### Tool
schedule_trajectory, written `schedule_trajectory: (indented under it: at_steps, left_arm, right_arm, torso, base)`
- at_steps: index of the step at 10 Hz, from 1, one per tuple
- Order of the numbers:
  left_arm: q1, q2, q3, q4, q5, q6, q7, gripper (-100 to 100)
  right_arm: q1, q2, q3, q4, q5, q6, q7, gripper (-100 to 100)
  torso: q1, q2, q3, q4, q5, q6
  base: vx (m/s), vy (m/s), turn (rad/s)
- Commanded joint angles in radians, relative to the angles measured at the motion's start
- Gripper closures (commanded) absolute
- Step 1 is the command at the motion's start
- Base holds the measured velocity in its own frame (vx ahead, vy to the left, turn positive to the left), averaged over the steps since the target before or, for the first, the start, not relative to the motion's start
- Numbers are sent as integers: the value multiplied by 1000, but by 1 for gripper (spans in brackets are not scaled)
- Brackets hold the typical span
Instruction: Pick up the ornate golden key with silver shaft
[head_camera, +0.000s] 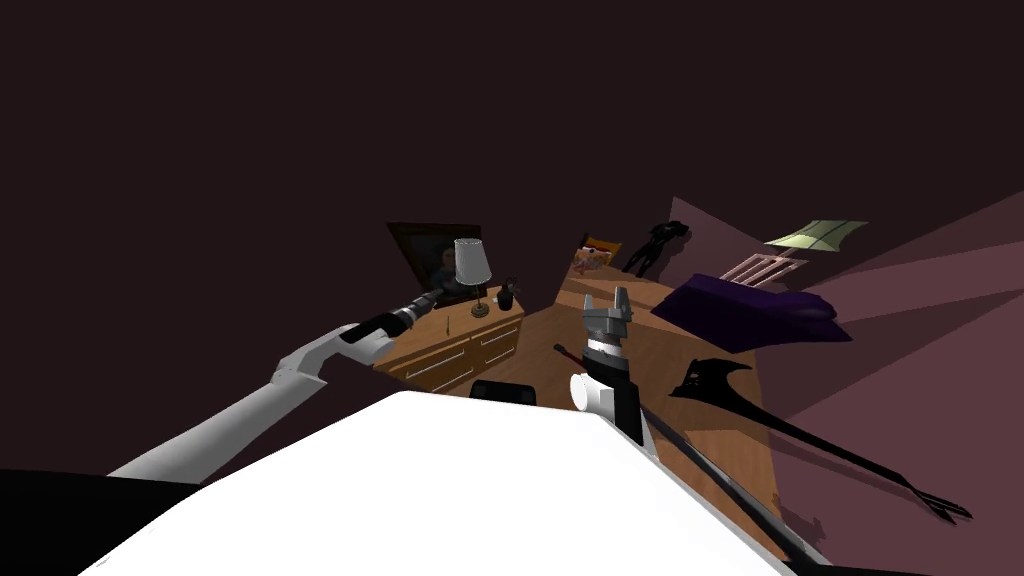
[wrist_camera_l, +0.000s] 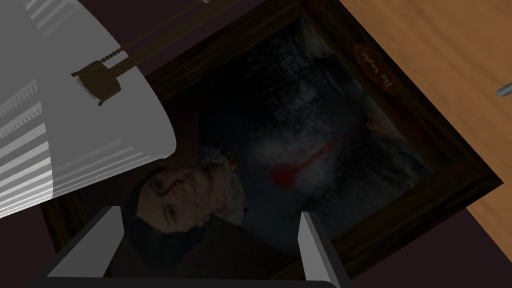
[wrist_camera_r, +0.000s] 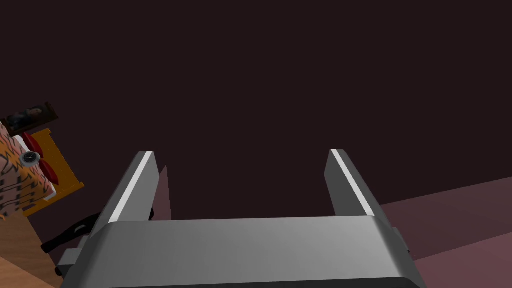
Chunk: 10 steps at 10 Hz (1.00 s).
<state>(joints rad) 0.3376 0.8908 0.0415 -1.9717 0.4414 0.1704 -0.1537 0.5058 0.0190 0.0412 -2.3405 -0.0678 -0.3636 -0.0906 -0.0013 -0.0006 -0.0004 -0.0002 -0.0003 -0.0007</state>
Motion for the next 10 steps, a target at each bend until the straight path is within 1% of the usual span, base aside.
schedule_trajectory:
  at_steps: [1, 2, 3, 4, 5, 6, 7, 8, 9, 10]
  left_arm:
    - [-1, 50, -10, 33, 50, 50, -22, -100]
    - [-1, 74, -10, 33, 59, 52, -22, -100]
    - [-9, 113, -23, 60, 102, 86, -42, -100]
    - [-9, 122, -23, 60, 106, 99, -42, -100]
    - [-17, 162, -38, 88, 147, 143, -62, -100]
    - [-17, 167, -38, 88, 153, 145, -62, -100]
    - [-25, 197, -55, 116, 185, 188, -82, -100]
    - [-25, 210, -55, 116, 201, 188, -82, -100]
    - [-32, 248, -74, 144, 238, 230, -102, -100]
    - [-32, 250, -74, 144, 248, 230, -102, -100]
  right_arm:
    - [0, 0, 0, 0, 0, 0, 0, 0]
    - [0, 0, 0, 0, 0, 0, 0, 0]
    - [0, 0, 0, 0, 0, 0, 0, 0]
    - [0, 0, 0, 0, 0, 0, 0, 0]
    - [0, 0, 0, 0, 0, 0, 0, 0]
    - [0, 0, 0, 0, 0, 0, 0, 0]
    - [0, 0, 0, 0, 0, 0, 0, 0]
    - [0, 0, 0, 0, 0, 0, 0, 0]
    - [0, 0, 0, 0, 0, 0, 0, 0]
    - [0, 0, 0, 0, 0, 0, 0, 0]
  torso:
    - [0, 0, 0, 0, 0, 0]
    - [0, 0, 0, 0, 0, 1]
    - [0, 0, 0, 0, 0, 0]
    - [0, 0, 0, 0, 0, 1]
    - [0, 0, 0, 0, 0, 0]
    - [0, 0, 0, 0, 0, 1]
    - [0, 0, 0, 0, 0, 0]
    - [1, 0, 0, 0, 0, 1]
    - [1, 0, 0, 0, 0, 0]
    - [1, 1, 0, 0, 0, 0]
  base:
    - [10, -18, -178]
    - [12, -12, -113]
    - [16, -16, -206]
    - [13, -12, -93]
    - [14, -16, -168]
    - [11, -9, -110]
    - [10, -8, -200]
    - [7, -2, -109]
    - [9, -4, -216]
    - [7, 3, -95]
